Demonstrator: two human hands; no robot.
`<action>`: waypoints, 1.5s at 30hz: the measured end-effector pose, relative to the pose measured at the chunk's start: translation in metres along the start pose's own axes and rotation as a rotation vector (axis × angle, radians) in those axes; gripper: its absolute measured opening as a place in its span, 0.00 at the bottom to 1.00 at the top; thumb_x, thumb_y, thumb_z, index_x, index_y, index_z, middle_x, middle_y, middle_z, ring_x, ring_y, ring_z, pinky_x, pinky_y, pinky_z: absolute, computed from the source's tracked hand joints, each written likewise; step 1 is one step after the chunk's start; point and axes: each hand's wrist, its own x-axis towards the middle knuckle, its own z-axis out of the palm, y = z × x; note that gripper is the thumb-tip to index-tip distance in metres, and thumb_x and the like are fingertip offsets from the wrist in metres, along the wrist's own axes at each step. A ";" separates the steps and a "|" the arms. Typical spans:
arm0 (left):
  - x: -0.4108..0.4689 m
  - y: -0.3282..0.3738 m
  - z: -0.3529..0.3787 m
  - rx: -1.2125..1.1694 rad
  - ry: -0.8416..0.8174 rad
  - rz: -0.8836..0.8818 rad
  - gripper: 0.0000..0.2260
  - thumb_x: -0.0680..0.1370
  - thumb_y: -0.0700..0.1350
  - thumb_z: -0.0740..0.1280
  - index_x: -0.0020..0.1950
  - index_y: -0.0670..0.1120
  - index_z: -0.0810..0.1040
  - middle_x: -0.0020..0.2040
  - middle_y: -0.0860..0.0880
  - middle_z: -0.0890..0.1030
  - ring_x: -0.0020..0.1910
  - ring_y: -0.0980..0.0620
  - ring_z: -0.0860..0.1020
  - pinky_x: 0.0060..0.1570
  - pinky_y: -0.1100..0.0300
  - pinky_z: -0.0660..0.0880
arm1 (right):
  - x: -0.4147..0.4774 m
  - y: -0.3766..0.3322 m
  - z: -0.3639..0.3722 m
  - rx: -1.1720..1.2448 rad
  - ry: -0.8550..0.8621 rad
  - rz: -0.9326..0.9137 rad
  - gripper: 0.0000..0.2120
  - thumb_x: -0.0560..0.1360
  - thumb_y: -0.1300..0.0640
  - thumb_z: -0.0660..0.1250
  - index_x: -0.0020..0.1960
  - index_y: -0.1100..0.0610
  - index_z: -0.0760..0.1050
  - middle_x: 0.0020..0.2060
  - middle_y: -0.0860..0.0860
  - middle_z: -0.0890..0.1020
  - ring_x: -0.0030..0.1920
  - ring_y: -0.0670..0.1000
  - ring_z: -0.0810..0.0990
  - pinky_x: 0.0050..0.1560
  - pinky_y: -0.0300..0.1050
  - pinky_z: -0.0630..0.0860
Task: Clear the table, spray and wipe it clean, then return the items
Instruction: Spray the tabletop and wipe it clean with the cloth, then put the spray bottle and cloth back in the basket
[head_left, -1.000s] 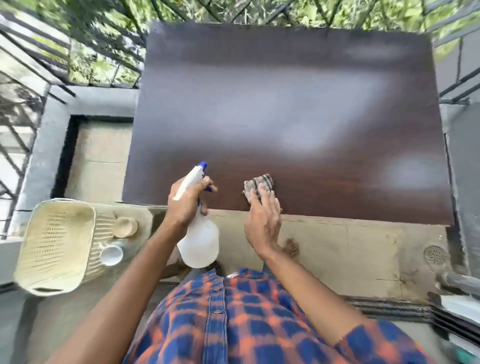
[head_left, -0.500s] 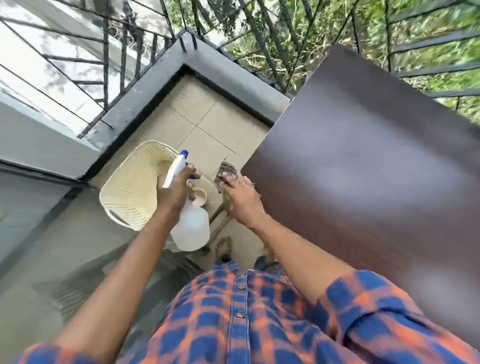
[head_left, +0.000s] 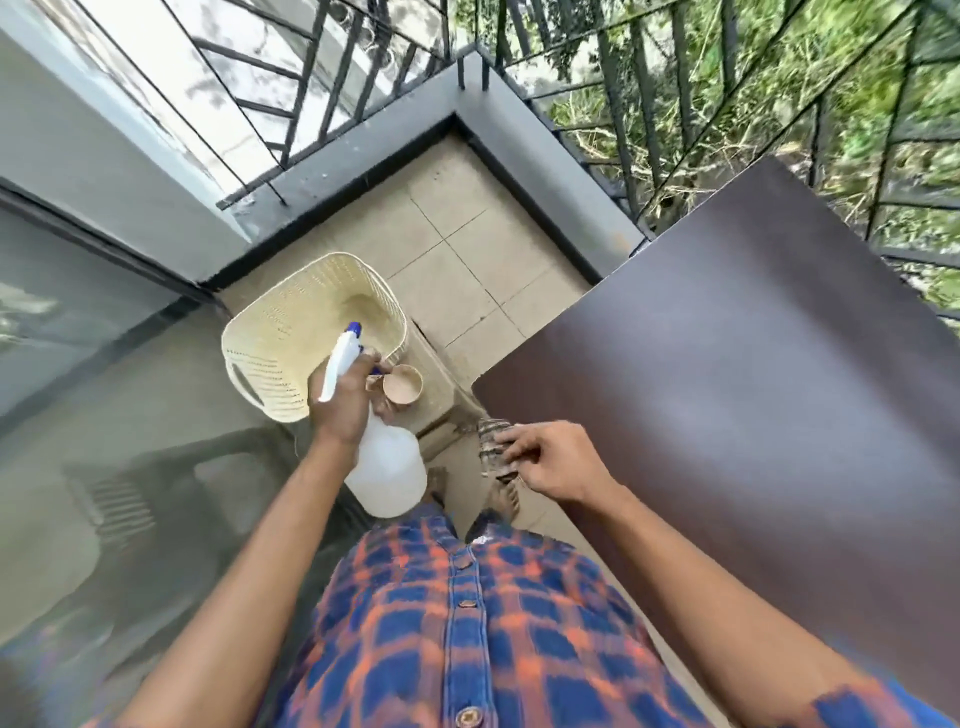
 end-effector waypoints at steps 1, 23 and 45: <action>0.000 0.000 -0.003 -0.037 0.046 -0.005 0.06 0.80 0.41 0.67 0.42 0.46 0.79 0.34 0.50 0.83 0.22 0.52 0.73 0.23 0.63 0.70 | 0.000 -0.001 0.000 0.094 0.016 0.103 0.15 0.65 0.66 0.67 0.42 0.50 0.87 0.52 0.40 0.86 0.57 0.40 0.83 0.61 0.44 0.78; 0.178 -0.021 -0.115 0.361 0.281 0.307 0.21 0.76 0.41 0.75 0.64 0.40 0.69 0.55 0.51 0.77 0.39 0.64 0.77 0.42 0.60 0.70 | 0.296 -0.141 0.100 0.550 -0.268 0.512 0.18 0.72 0.70 0.62 0.59 0.61 0.79 0.34 0.55 0.81 0.31 0.52 0.76 0.30 0.43 0.71; 0.208 -0.095 -0.133 0.670 0.007 0.308 0.34 0.69 0.31 0.71 0.74 0.38 0.66 0.72 0.38 0.69 0.72 0.38 0.70 0.72 0.45 0.68 | 0.308 -0.102 0.113 0.319 -0.014 0.309 0.10 0.77 0.61 0.68 0.50 0.48 0.83 0.47 0.43 0.86 0.51 0.45 0.84 0.58 0.51 0.80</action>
